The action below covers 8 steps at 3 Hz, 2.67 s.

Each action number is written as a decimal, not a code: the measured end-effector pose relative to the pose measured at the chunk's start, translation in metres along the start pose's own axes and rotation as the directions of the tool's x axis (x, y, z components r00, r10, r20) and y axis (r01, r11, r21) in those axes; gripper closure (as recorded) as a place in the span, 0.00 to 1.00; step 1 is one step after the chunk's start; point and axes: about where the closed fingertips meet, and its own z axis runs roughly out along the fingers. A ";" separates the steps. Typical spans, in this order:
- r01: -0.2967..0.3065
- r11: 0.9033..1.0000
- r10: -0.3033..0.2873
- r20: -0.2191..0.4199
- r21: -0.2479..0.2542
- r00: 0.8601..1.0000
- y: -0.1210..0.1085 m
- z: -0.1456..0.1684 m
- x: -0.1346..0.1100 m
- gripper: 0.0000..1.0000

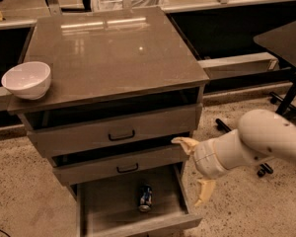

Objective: Pick pepsi can from bottom drawer and place on counter

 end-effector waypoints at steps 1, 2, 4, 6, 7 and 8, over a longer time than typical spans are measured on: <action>-0.015 1.000 0.017 0.093 -0.021 0.996 0.002 0.084 0.013 0.00; 0.044 0.999 -0.047 0.166 0.020 0.985 -0.009 0.160 0.028 0.00; 0.025 1.000 -0.019 0.299 -0.015 0.954 0.029 0.252 0.056 0.00; -0.058 0.986 0.115 0.393 -0.153 0.912 0.034 0.315 0.098 0.00; -0.131 0.979 0.185 0.418 -0.155 0.889 0.029 0.359 0.134 0.00; -0.226 0.969 0.247 0.400 -0.098 0.883 0.024 0.381 0.161 0.00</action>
Offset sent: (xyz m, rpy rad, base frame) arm 0.0398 0.1317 -0.3122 0.3669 0.1267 0.1183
